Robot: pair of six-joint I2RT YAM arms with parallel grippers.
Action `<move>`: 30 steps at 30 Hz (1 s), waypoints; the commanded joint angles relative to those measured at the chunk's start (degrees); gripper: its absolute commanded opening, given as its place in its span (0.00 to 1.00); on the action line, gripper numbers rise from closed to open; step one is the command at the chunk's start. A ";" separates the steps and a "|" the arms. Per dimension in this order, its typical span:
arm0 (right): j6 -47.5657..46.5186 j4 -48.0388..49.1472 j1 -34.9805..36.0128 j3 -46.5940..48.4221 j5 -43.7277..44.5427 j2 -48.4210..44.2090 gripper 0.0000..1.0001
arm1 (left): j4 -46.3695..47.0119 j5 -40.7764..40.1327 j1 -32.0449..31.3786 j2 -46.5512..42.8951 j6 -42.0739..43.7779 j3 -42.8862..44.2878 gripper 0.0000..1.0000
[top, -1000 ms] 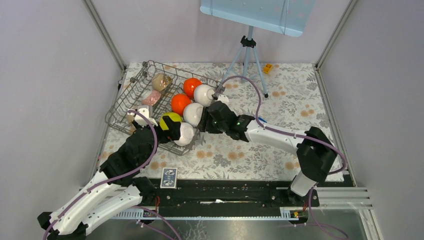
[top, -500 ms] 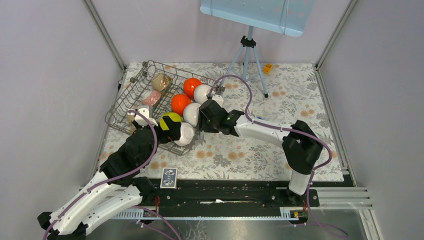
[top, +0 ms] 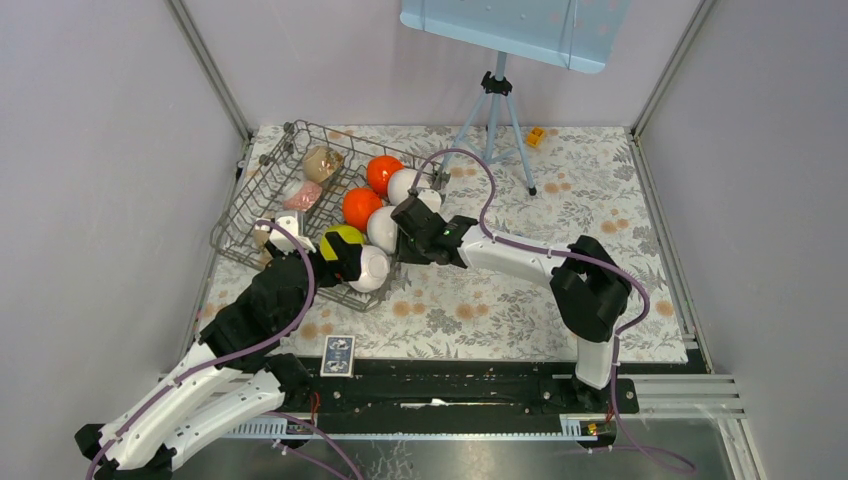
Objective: Unload the bowls from the dish rack
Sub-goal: Adjust the dish rack at the center of the board.
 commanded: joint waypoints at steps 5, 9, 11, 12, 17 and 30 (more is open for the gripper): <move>-0.23 -5.73 0.36 2.75 3.24 1.80 0.51 | 1.22 0.02 0.03 0.11 -0.27 0.54 0.99; -0.20 -6.71 0.35 3.88 2.78 2.96 0.50 | 1.12 -0.01 -0.03 0.05 -0.33 0.54 0.99; -0.05 -6.69 0.36 3.52 2.84 2.70 0.46 | 0.98 -0.05 -0.04 -0.04 -0.40 0.56 0.99; -0.08 -6.71 0.36 3.05 3.00 2.40 0.44 | 0.89 -0.08 -0.04 -0.04 -0.55 0.58 0.99; 0.14 -6.91 0.32 0.30 4.25 -0.27 0.35 | 0.73 -0.02 -0.05 -0.23 -0.59 0.54 0.99; 1.72 -7.02 -1.36 -8.26 6.00 -6.82 0.06 | 0.75 -0.27 -0.05 -0.03 -0.59 0.54 0.99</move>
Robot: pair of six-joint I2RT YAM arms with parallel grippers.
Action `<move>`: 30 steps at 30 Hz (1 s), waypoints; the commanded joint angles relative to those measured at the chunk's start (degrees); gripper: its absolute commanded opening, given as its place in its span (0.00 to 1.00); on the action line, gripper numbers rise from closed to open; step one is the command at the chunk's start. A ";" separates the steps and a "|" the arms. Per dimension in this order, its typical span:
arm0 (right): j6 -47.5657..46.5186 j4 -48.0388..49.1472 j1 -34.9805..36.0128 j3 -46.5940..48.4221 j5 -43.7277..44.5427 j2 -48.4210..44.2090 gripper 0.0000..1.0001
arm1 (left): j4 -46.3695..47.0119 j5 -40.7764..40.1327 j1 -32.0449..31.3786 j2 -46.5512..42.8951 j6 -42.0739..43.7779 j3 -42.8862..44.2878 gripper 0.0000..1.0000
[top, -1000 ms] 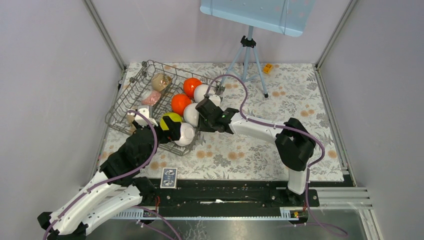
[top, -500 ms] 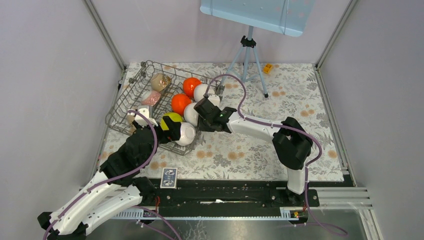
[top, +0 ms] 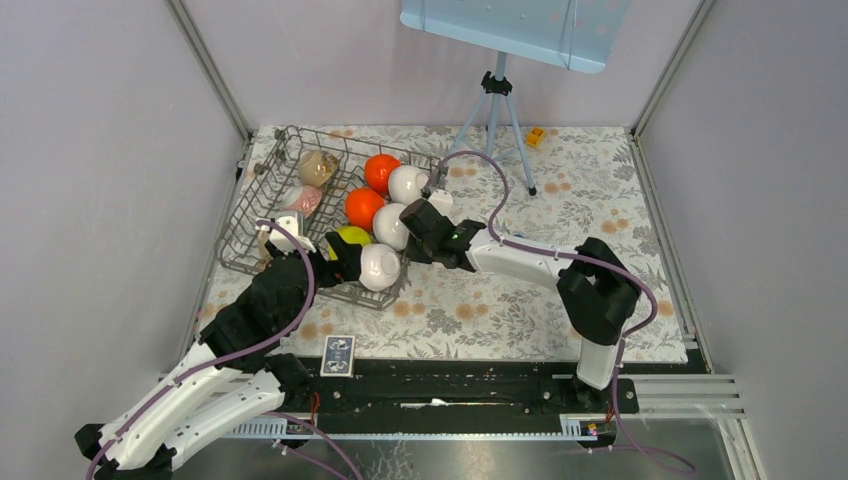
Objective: Unload the bowls from the dish rack
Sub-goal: Adjust the dish rack at the center of the board.
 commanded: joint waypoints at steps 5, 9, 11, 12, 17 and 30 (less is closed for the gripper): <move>-1.27 -10.94 -1.16 -6.75 3.72 -7.83 0.00 | 0.87 -0.17 -0.05 0.27 -0.33 0.54 0.99; -0.65 -11.91 -1.39 -9.46 4.91 -10.68 0.00 | 0.91 -0.23 -0.05 0.50 -0.36 0.62 0.99; -0.08 -12.32 -1.57 -11.55 5.41 -12.46 0.00 | 0.89 -0.26 -0.04 0.61 -0.36 0.63 0.99; 0.30 -12.49 -1.62 -12.61 5.61 -13.49 0.00 | 0.89 -0.17 -0.05 0.65 -0.36 0.63 0.99; 2.07 -13.15 -2.03 -18.14 6.37 -19.51 0.00 | 0.87 -0.17 -0.05 1.43 -0.27 0.68 0.99; 4.57 -17.59 -3.44 -29.80 9.27 -34.39 0.00 | 1.04 1.64 -0.05 3.40 0.18 0.63 0.99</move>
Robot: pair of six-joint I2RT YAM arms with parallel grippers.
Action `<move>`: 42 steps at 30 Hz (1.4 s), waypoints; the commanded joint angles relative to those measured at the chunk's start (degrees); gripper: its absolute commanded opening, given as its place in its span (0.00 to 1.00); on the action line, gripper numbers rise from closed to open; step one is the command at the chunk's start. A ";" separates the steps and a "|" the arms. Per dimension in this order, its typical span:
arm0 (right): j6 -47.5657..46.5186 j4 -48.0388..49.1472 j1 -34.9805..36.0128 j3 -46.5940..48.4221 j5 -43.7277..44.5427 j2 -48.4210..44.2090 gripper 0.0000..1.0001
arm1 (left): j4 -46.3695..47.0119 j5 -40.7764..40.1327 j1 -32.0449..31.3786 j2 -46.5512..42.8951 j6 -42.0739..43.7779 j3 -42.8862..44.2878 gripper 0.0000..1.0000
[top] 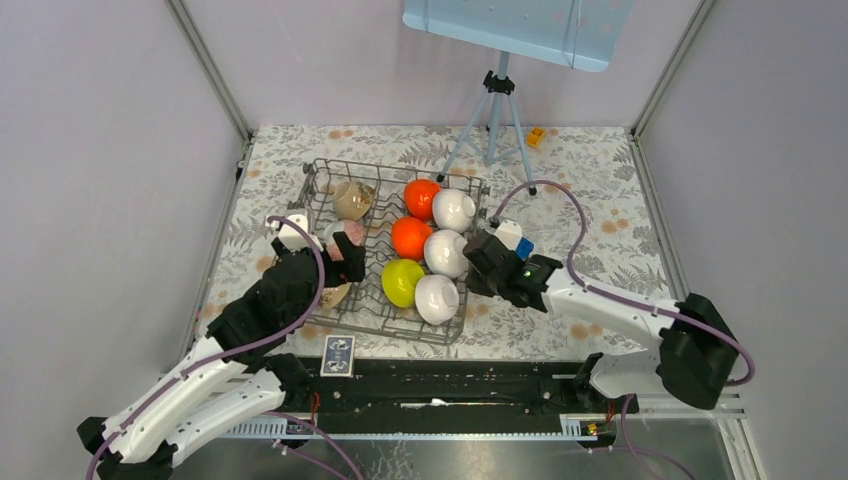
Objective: Unload the bowls from the dish rack
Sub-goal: Adjust the dish rack at the center of the board.
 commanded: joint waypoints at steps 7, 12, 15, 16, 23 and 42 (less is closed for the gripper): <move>-0.30 -13.16 -4.38 -9.07 5.62 -13.25 0.00 | 3.15 5.88 -0.04 3.11 1.29 0.40 0.99; -1.03 -14.14 -6.87 -12.13 5.48 -17.78 0.00 | 3.84 7.35 -0.05 4.69 1.52 0.19 0.99; -2.03 -14.12 -9.15 -13.32 4.27 -19.67 0.00 | 3.93 7.88 -0.05 5.90 1.18 0.36 0.99; -2.37 -14.15 -9.84 -13.54 3.98 -20.34 0.00 | 3.90 8.19 -0.05 6.42 1.07 0.41 0.99; -4.87 -15.51 -12.44 -14.85 3.07 -23.94 0.03 | 1.87 8.70 -0.05 7.15 -1.58 0.15 0.99; -22.51 -6.77 -12.44 -4.53 -17.99 -36.02 0.85 | -2.81 16.08 -0.05 3.93 -8.80 2.97 0.99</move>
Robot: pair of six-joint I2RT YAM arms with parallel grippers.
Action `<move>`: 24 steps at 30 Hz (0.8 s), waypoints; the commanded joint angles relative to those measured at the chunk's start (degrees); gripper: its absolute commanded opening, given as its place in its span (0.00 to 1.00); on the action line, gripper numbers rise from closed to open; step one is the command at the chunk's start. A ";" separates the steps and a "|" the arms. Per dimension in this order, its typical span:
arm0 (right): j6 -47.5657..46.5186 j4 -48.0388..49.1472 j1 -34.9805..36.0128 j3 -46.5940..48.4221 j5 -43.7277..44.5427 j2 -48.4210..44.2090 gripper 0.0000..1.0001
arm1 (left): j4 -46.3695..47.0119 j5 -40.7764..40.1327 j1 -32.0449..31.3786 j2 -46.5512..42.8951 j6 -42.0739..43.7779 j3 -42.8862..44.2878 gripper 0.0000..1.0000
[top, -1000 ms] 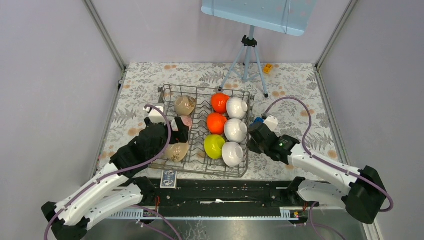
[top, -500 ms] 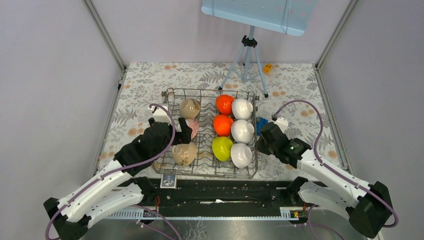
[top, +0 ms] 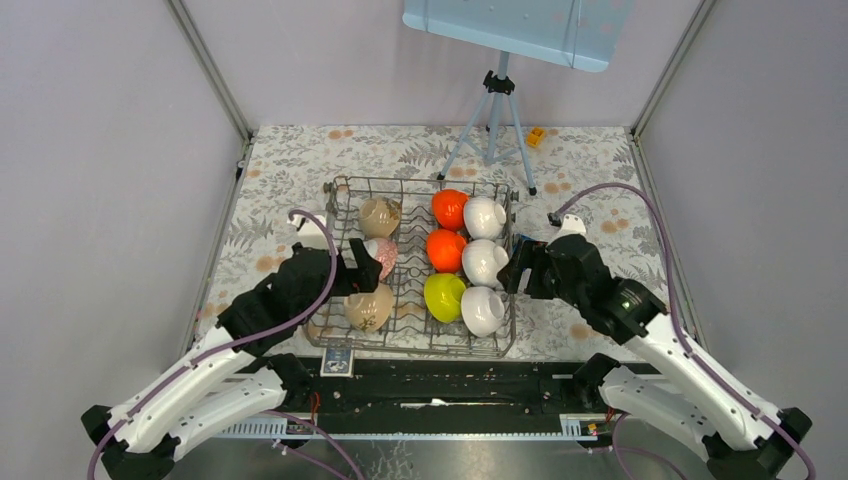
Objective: Unload the bowls from the dish rack
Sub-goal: Adjust the dish rack at the center of the board, then pick up the bowl from the dish rack.
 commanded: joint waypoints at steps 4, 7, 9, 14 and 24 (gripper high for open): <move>-3.55 15.36 -0.29 -3.09 -14.78 -4.36 0.87 | 9.49 20.25 -0.37 3.91 -9.36 -0.04 0.99; -3.83 13.85 -0.29 -2.75 -13.35 -1.38 0.87 | 14.42 20.71 -3.98 5.85 -13.95 -2.07 0.99; -3.74 14.67 -0.29 -3.70 -13.26 -0.90 0.87 | 18.39 18.48 -7.05 5.93 -15.80 -3.35 0.99; 0.55 21.03 -0.29 -9.48 -14.01 -3.42 0.86 | 23.56 12.34 -13.33 8.57 -20.13 -5.29 0.99; 1.86 14.59 -0.29 -10.03 -10.90 -3.81 0.85 | 30.09 8.18 -24.14 22.73 -25.61 -1.99 0.98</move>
